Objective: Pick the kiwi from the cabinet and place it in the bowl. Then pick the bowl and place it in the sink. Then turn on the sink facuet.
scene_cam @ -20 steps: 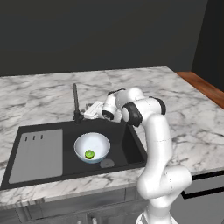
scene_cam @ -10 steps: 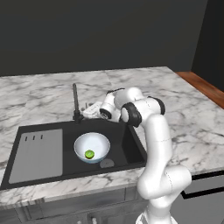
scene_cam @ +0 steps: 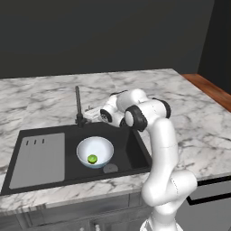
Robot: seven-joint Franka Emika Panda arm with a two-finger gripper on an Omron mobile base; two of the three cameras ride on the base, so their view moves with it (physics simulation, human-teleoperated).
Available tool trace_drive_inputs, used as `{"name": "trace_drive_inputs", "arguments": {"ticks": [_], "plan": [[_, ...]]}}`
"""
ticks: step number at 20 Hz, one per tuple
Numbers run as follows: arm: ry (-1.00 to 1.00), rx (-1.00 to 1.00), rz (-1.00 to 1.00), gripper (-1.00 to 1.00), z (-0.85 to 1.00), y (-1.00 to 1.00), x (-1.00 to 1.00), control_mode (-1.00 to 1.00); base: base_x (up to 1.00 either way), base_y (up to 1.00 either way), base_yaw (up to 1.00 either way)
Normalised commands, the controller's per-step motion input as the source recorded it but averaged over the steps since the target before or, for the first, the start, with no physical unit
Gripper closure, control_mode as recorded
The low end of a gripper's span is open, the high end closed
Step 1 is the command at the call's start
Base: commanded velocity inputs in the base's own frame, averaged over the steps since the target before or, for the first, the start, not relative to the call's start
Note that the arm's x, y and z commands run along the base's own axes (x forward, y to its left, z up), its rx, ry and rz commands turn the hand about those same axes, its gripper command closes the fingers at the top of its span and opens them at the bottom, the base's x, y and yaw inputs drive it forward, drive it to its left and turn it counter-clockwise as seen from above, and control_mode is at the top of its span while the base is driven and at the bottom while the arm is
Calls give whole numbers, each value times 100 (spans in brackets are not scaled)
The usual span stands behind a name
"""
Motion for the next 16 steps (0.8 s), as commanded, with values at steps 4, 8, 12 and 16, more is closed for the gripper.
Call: {"name": "trace_drive_inputs", "arguments": {"ticks": [4,8,12,16], "plan": [[7,8,-6,100,-15,-77,-3,-100,0,0,0],[7,11,-3,100,-21,-97,-8,-100,0,0,0],[8,14,-1,100,-27,-100,-9,-100,0,0,0],[9,12,-1,100,-31,-99,-3,-100,0,0,0]]}}
